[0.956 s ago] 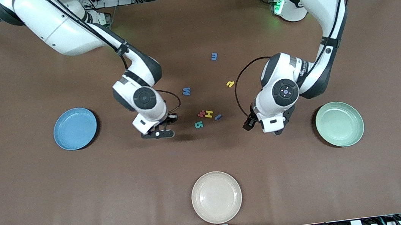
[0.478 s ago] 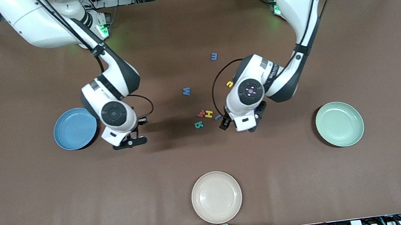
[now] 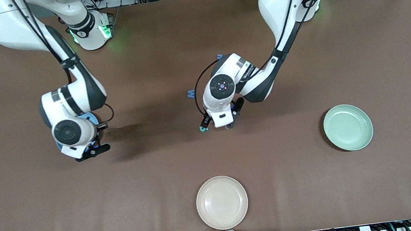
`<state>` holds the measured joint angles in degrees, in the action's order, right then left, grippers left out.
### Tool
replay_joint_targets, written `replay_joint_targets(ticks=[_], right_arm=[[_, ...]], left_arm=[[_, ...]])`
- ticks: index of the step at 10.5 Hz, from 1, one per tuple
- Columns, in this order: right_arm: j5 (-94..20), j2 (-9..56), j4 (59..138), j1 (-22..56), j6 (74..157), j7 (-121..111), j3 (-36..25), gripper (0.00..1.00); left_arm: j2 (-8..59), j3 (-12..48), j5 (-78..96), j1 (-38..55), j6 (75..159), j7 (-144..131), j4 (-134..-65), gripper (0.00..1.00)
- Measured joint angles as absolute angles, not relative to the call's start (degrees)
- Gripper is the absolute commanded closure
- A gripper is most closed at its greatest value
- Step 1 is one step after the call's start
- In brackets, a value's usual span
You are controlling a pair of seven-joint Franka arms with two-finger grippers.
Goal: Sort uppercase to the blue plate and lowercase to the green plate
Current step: 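Carry the pink q over the blue plate while the left gripper lowers, then release the q onto the blue plate while the left gripper grasps pink M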
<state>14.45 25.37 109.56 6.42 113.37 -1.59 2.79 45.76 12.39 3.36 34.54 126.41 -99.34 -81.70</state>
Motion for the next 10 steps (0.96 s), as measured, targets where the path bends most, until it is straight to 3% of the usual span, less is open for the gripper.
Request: replay_joint_targets(ticks=[1, 2, 3, 4, 10], right_arm=[[14.44, 25.32, 110.62, 6.41, 114.96, -5.52, 0.97, 0.83], [14.44, 25.29, 111.89, 6.39, 117.40, -8.74, -0.53, 0.73], [14.44, 25.28, 113.49, 6.38, 119.69, -10.77, -1.72, 0.40], [14.44, 25.27, 114.65, 6.38, 120.69, -11.31, -2.18, 0.35], [8.72, 23.62, 112.99, 7.39, 116.29, -8.28, -0.34, 0.34]], left_arm=[[46.86, 12.39, 3.37, 35.19, 127.61, -99.34, -81.59, 0.00], [48.03, 12.32, 3.37, 35.91, 128.50, -99.34, -81.53, 0.00], [49.12, 12.24, 3.37, 36.53, 129.32, -99.34, -81.47, 0.00], [50.02, 12.20, 3.37, 36.91, 130.30, -99.30, -81.41, 0.00], [51.63, 11.02, -1.01, 38.68, 132.47, -98.76, -81.37, 0.00]])
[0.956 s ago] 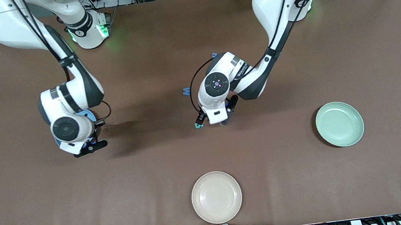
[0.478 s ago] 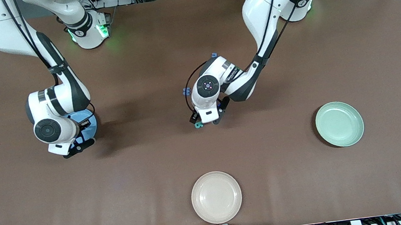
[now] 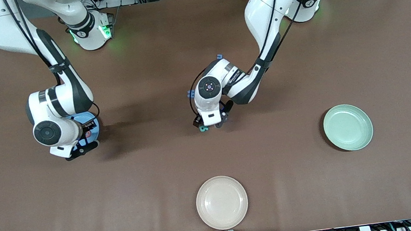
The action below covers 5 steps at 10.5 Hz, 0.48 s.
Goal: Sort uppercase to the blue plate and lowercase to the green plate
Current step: 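Release the q onto the blue plate while the left gripper grasps pink M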
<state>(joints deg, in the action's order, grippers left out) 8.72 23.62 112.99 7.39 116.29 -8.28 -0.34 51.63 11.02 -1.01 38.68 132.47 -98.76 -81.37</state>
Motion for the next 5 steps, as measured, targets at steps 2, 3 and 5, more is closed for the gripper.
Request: replay_joint_targets(ticks=[2, 3, 5], right_arm=[[6.06, 23.12, 110.69, 7.89, 113.83, 0.39, 5.22, 0.34], [5.74, 23.05, 110.05, 8.20, 113.70, 6.11, 8.62, 0.34], [5.66, 23.03, 108.38, 8.94, 113.88, 17.26, 14.62, 0.34]], left_arm=[[51.82, 11.01, -4.38, 38.78, 132.55, -98.75, -81.36, 0.00], [51.88, 11.01, -5.41, 38.92, 132.91, -98.75, -81.36, 0.00], [51.95, 10.93, -6.32, 38.94, 133.80, -98.75, -81.36, 0.00]])
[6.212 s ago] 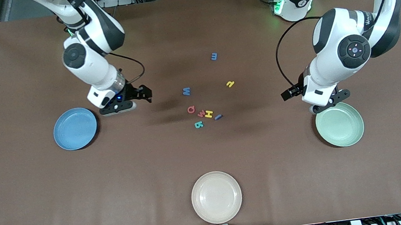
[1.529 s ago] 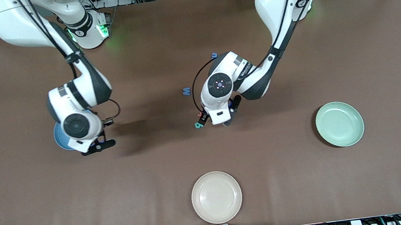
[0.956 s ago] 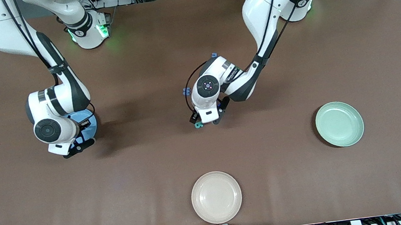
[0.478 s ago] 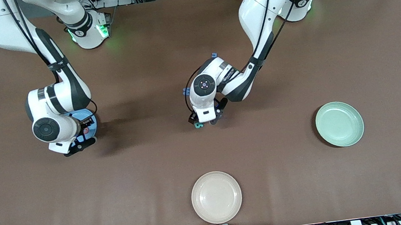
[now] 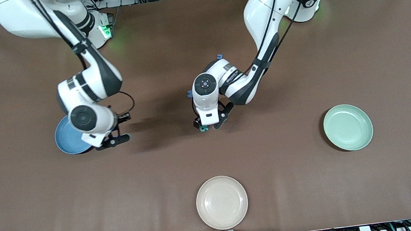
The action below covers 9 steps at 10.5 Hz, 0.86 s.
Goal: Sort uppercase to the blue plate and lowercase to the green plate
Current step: 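Release the q onto the blue plate while the left gripper grasps pink M, then lift the pink M with the left gripper while the right gripper returns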
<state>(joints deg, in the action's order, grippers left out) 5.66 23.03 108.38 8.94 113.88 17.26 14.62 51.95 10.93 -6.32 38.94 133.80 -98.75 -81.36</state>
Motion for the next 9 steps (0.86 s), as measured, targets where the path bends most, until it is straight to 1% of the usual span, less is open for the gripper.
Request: replay_joint_targets(ticks=[2, 5, 7, 9], right_arm=[[5.59, 22.98, 106.47, 9.17, 114.99, 23.74, 18.12, 0.32], [5.43, 22.94, 106.03, 9.13, 120.60, 30.38, 22.06, 0.32], [5.43, 22.96, 106.91, 9.31, 124.52, 33.09, 24.31, 0.32], [5.43, 23.04, 109.27, 10.15, 127.80, 33.26, 24.60, 0.32]], left_arm=[[51.99, 10.90, -8.00, 38.94, 134.45, -98.75, -81.34, 0.00], [52.01, 10.89, -9.85, 38.95, 134.78, -98.75, -81.32, 0.00], [52.01, 10.89, -10.02, 39.00, 134.80, -98.75, -81.31, 0.00], [52.03, 10.88, -10.10, 39.09, 134.80, -98.75, -81.31, 0.00]])
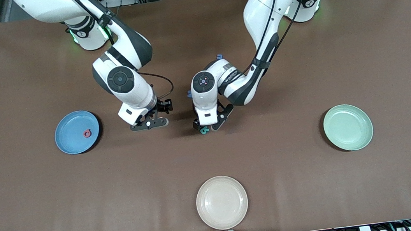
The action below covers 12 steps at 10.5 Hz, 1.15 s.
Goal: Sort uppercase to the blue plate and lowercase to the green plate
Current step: 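Lift the pink M with the left gripper while the right gripper returns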
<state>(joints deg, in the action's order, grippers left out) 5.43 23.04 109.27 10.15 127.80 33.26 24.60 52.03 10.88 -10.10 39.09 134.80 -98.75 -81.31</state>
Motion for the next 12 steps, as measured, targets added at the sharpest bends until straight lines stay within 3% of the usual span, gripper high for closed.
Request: replay_joint_targets(ticks=[1, 2, 3, 12], right_arm=[[5.46, 23.09, 110.17, 10.49, 128.69, 33.26, 24.61, 0.33], [5.48, 23.09, 110.64, 10.71, 129.05, 33.25, 24.62, 0.33], [5.49, 23.09, 110.85, 10.91, 129.51, 33.23, 24.72, 0.33], [10.63, 23.37, 120.21, 13.42, 148.83, 32.34, 25.27, 0.34]], left_arm=[[52.04, 10.86, -10.17, 39.15, 134.80, -98.68, -81.32, 0.42], [52.04, 10.85, -10.24, 39.30, 134.78, -98.61, -81.32, 0.74], [52.00, 10.85, -10.24, 39.52, 134.83, -98.61, -81.23, 1.00], [51.00, 10.73, -10.24, 39.22, 133.80, -98.65, -80.61, 1.00]])
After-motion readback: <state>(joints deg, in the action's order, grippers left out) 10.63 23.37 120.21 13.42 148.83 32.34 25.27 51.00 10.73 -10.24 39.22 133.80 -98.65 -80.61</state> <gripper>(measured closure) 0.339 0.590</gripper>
